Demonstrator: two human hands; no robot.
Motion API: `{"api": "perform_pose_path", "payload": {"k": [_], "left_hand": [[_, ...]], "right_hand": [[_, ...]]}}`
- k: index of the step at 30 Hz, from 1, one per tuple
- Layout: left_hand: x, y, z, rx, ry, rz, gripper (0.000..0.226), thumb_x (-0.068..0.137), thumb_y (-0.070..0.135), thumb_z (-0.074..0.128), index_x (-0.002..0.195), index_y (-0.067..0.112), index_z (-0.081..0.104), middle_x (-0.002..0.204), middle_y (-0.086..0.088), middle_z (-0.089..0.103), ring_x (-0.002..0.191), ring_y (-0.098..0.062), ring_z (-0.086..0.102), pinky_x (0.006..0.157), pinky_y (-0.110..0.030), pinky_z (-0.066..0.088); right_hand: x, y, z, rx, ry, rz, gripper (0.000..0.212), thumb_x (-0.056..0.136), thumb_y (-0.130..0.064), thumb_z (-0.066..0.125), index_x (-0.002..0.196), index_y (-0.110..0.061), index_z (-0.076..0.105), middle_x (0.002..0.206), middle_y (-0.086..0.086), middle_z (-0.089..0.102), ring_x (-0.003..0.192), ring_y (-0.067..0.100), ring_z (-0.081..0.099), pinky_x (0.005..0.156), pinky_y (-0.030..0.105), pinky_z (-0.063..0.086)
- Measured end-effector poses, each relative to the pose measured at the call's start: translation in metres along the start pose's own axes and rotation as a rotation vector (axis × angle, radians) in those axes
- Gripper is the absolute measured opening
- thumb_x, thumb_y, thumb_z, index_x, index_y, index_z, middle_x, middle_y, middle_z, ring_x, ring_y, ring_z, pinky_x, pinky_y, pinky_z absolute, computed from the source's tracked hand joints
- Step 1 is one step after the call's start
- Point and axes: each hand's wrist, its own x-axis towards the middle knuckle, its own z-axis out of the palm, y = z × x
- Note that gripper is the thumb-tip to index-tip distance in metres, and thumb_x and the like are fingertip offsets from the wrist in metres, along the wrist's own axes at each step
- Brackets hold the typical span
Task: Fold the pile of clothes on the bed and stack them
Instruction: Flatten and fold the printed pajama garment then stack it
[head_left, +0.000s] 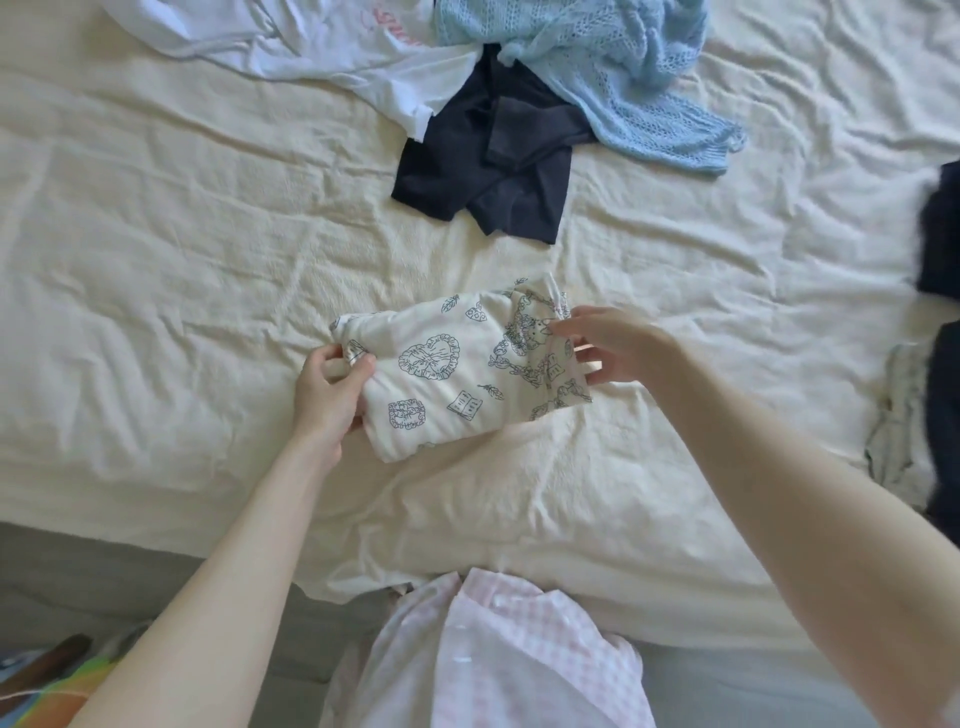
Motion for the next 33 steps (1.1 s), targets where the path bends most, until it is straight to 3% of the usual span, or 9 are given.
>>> {"api": "perform_pose_path", "payload": {"k": [4,7,9,13,17,23,27,31,33], "left_hand": [[-0.043,0.005,-0.017,0.054,-0.056,0.022,0.015,0.087,0.021,0.066,0.093,0.027,0.053,0.083,0.000,0.062,0.070,-0.016,0.061,0.054,-0.028,0.049],[-0.074,0.009,-0.027,0.112,-0.123,0.023,0.017,0.088,0.022,0.064,0.101,0.023,0.053,0.081,0.000,0.065,0.069,-0.014,0.062,0.056,-0.028,0.050],[-0.092,0.011,-0.028,0.137,-0.165,0.023,0.013,0.089,0.022,0.064,0.095,0.026,0.054,0.080,-0.001,0.067,0.068,-0.016,0.062,0.056,-0.029,0.051],[-0.125,0.017,-0.008,0.194,-0.241,0.030,0.013,0.088,0.023,0.064,0.094,0.028,0.054,0.082,-0.003,0.068,0.071,-0.019,0.063,0.059,-0.031,0.052],[-0.157,0.028,0.036,0.252,-0.333,0.088,0.014,0.088,0.021,0.065,0.095,0.026,0.054,0.081,-0.004,0.067,0.071,-0.022,0.062,0.063,-0.033,0.051],[-0.211,0.041,0.111,0.331,-0.431,0.197,0.014,0.088,0.021,0.064,0.092,0.029,0.054,0.087,-0.009,0.066,0.078,-0.025,0.063,0.072,-0.044,0.053],[-0.247,0.045,0.165,0.369,-0.437,0.222,0.018,0.088,0.020,0.065,0.103,0.021,0.054,0.091,-0.014,0.065,0.081,-0.028,0.063,0.076,-0.049,0.054],[-0.276,0.060,0.251,0.351,-0.399,0.270,0.018,0.088,0.019,0.065,0.102,0.020,0.054,0.082,-0.007,0.064,0.068,-0.017,0.061,0.064,-0.038,0.053],[-0.285,0.070,0.299,0.315,-0.380,0.289,0.015,0.088,0.018,0.064,0.097,0.022,0.053,0.076,-0.003,0.063,0.062,-0.013,0.060,0.058,-0.032,0.051]], "right_hand": [[-0.047,0.034,0.004,0.083,-0.003,0.023,0.003,0.094,-0.013,0.056,0.093,-0.010,0.057,0.096,0.009,0.064,0.092,0.026,0.063,0.086,0.047,0.052],[-0.082,0.064,0.000,0.187,-0.003,0.020,0.005,0.093,-0.012,0.057,0.087,-0.012,0.058,0.094,0.008,0.065,0.090,0.026,0.063,0.089,0.049,0.051],[-0.104,0.083,-0.004,0.230,0.006,0.014,0.002,0.092,-0.013,0.058,0.092,-0.011,0.059,0.093,0.007,0.065,0.089,0.025,0.062,0.091,0.049,0.050],[-0.145,0.117,-0.027,0.320,0.057,-0.021,0.004,0.092,-0.014,0.059,0.089,-0.011,0.058,0.088,0.005,0.067,0.082,0.023,0.064,0.080,0.044,0.054],[-0.180,0.150,-0.064,0.398,0.132,-0.045,0.005,0.092,-0.015,0.057,0.092,-0.011,0.059,0.091,0.005,0.069,0.083,0.022,0.065,0.072,0.039,0.055],[-0.220,0.207,-0.129,0.531,0.186,-0.081,0.007,0.093,-0.015,0.057,0.097,-0.010,0.060,0.100,0.009,0.067,0.091,0.026,0.063,0.081,0.044,0.054],[-0.234,0.233,-0.184,0.567,0.169,-0.103,0.015,0.093,-0.017,0.057,0.106,-0.009,0.059,0.103,0.011,0.066,0.094,0.027,0.064,0.080,0.043,0.055],[-0.237,0.239,-0.276,0.522,0.191,-0.154,0.006,0.092,-0.019,0.059,0.092,-0.012,0.058,0.090,0.006,0.067,0.078,0.018,0.066,0.065,0.033,0.055],[-0.235,0.232,-0.329,0.502,0.206,-0.191,0.007,0.092,-0.020,0.058,0.093,-0.013,0.057,0.091,0.006,0.066,0.081,0.021,0.064,0.070,0.036,0.054]]}}
